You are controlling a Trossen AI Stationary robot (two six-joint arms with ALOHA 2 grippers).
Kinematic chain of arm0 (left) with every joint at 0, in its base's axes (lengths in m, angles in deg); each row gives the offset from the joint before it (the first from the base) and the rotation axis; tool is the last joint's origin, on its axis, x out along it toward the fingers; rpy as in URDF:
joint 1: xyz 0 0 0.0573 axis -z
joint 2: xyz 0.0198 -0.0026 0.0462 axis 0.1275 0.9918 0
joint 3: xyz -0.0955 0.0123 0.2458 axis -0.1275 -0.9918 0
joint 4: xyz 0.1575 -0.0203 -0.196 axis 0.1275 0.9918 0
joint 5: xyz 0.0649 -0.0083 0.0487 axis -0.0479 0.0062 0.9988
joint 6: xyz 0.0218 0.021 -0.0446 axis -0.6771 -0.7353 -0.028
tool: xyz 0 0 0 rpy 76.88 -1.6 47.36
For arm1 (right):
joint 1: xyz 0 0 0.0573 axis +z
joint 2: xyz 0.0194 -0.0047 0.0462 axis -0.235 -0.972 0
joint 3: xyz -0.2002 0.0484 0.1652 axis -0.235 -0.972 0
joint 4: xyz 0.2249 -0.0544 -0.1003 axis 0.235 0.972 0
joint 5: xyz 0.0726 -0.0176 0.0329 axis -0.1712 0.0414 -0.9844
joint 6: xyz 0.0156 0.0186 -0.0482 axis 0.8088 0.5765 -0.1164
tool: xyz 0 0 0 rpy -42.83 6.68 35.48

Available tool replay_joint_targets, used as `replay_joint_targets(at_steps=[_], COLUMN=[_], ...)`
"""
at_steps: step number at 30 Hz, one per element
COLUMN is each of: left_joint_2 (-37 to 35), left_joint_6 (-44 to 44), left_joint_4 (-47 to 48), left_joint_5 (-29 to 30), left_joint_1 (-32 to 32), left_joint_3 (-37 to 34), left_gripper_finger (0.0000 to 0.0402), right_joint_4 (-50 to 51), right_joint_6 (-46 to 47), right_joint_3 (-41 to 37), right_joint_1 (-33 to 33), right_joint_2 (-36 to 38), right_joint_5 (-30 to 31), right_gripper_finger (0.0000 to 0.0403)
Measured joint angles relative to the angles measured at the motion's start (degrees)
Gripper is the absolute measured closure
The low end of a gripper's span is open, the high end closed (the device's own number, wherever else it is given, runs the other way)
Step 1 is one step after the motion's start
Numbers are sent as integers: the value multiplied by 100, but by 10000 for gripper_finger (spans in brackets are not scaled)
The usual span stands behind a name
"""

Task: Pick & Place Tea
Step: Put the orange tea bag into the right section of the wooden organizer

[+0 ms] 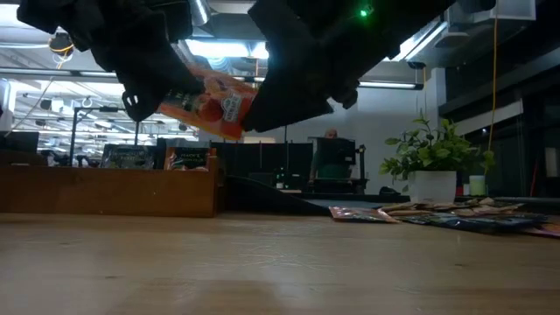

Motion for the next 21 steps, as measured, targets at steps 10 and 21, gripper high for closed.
replay_joint_targets(at_steps=[10, 21], left_joint_2=[-195, -199], left_joint_6=[-826, -2048], left_joint_4=[2932, 4972], left_joint_5=[-301, -1416], left_joint_1=[-531, -1563], left_joint_3=[1243, 2221], left_gripper_finger=[399, 399], right_joint_4=[858, 3562], right_joint_6=[112, 1576], right_joint_3=[2, 7], right_joint_1=[2, 17], right_joint_2=[25, 472], right_joint_5=[-722, -497], right_gripper_finger=[287, 287])
